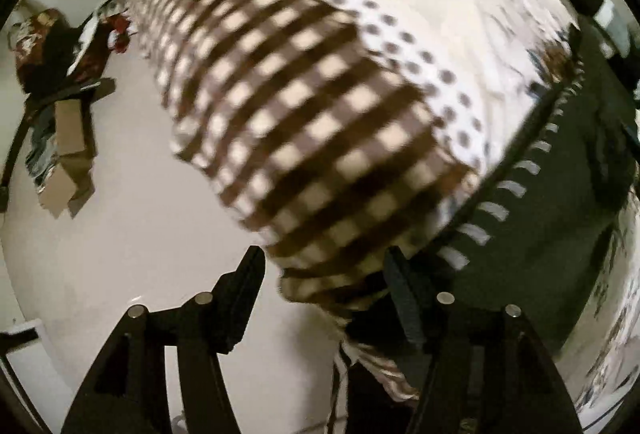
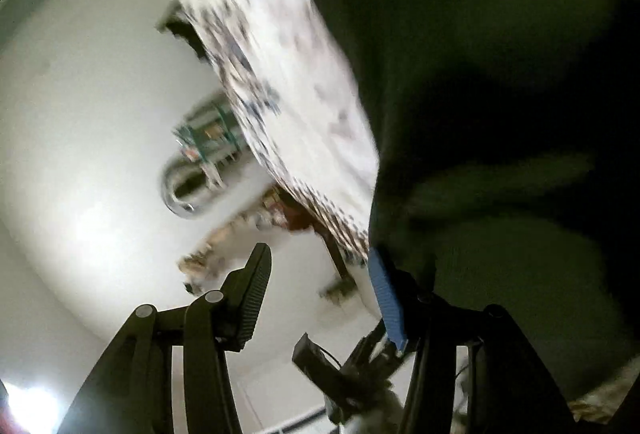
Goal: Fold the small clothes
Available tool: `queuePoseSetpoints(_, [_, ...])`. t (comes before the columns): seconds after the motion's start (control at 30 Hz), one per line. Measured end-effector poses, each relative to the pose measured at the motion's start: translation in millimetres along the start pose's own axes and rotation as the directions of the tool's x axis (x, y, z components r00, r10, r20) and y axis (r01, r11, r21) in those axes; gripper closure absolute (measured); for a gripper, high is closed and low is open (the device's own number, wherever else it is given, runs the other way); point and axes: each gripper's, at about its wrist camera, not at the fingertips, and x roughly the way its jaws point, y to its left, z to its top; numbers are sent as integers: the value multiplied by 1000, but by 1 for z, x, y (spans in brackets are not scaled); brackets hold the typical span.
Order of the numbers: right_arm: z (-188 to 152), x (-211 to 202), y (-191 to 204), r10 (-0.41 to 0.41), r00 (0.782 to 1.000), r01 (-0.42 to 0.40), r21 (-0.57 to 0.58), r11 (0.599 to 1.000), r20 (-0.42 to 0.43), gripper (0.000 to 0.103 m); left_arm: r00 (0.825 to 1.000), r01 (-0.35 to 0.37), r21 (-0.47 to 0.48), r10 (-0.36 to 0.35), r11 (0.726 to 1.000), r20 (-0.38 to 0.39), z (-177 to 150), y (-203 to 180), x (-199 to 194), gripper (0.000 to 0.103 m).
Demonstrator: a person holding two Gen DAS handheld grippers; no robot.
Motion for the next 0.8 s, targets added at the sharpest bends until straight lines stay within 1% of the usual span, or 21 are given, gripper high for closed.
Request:
queuePoseSetpoints(0.07, [-7, -50, -11, -90, 992, 92, -17, 996, 85, 49, 1000, 26, -10, -26, 1000, 1, 1, 8, -12, 45])
queuePoseSetpoints(0.13, [-15, -100, -26, -161, 973, 165, -9, 986, 166, 49, 997, 75, 10, -76, 997, 22, 7, 2, -30, 45])
queuePoseSetpoints(0.17, [-18, -121, -31, -201, 959, 205, -1, 979, 200, 49, 993, 113, 40, -114, 993, 41, 15, -13, -42, 45])
queuePoseSetpoints(0.23, [-17, -163, -37, -266, 921, 276, 6, 961, 285, 49, 983, 170, 86, -175, 982, 60, 30, -39, -57, 45])
queuePoseSetpoints(0.27, [-15, -180, -40, -285, 904, 298, 7, 954, 320, 47, 970, 222, 128, -232, 967, 75, 48, -65, -64, 44])
queuePoseSetpoints(0.3, [-12, -195, -41, -302, 886, 317, 15, 948, 352, 46, 958, 260, 162, -275, 952, 79, 62, -83, -67, 41])
queuePoseSetpoints(0.33, [-6, -204, -42, -313, 869, 328, 27, 944, 384, 45, 950, 284, 185, -302, 941, 79, 70, -98, -69, 36])
queuePoseSetpoints(0.37, [1, -215, -43, -315, 856, 331, 34, 943, 409, 45, 935, 323, 223, -347, 920, 76, 89, -121, -69, 35])
queuePoseSetpoints(0.43, [21, -231, -38, -308, 835, 328, 36, 944, 456, 45, 909, 378, 288, -411, 880, 63, 123, -164, -66, 34])
queuePoseSetpoints(0.47, [35, -236, -34, -309, 817, 333, 39, 942, 487, 42, 896, 403, 331, -442, 853, 49, 144, -195, -60, 34])
queuePoseSetpoints(0.5, [47, -236, -28, -310, 800, 336, 45, 941, 514, 40, 890, 412, 360, -454, 837, 39, 161, -217, -54, 35])
queuePoseSetpoints(0.53, [60, -239, -24, -312, 775, 342, 50, 938, 550, 33, 884, 420, 388, -466, 821, 28, 177, -238, -47, 35])
queuePoseSetpoints(0.57, [74, -244, -20, -324, 740, 360, 60, 931, 589, 27, 878, 431, 419, -479, 799, 12, 197, -262, -39, 35])
queuePoseSetpoints(0.6, [90, -249, -16, -347, 704, 384, 79, 920, 620, 24, 873, 437, 453, -487, 777, -7, 217, -288, -29, 35])
queuePoseSetpoints(0.63, [99, -248, -16, -358, 687, 395, 89, 914, 632, 24, 871, 441, 474, -490, 762, -22, 229, -306, -22, 35])
queuePoseSetpoints(0.67, [112, -247, -16, -371, 675, 405, 100, 909, 638, 24, 868, 452, 498, -493, 740, -55, 250, -333, -8, 35])
queuePoseSetpoints(0.7, [130, -245, -15, -388, 662, 415, 117, 902, 642, 24, 868, 459, 507, -491, 730, -79, 260, -347, 3, 35])
queuePoseSetpoints(0.73, [141, -244, -15, -390, 657, 417, 119, 901, 645, 24, 870, 461, 516, -483, 722, -102, 274, -366, 16, 35])
queuePoseSetpoints(0.77, [147, -242, -16, -395, 656, 424, 120, 898, 643, 24, 868, 465, 524, -483, 713, -114, 280, -373, 24, 36])
queuePoseSetpoints(0.8, [159, -237, -16, -402, 659, 432, 117, 894, 636, 24, 867, 471, 539, -479, 698, -137, 292, -390, 36, 37])
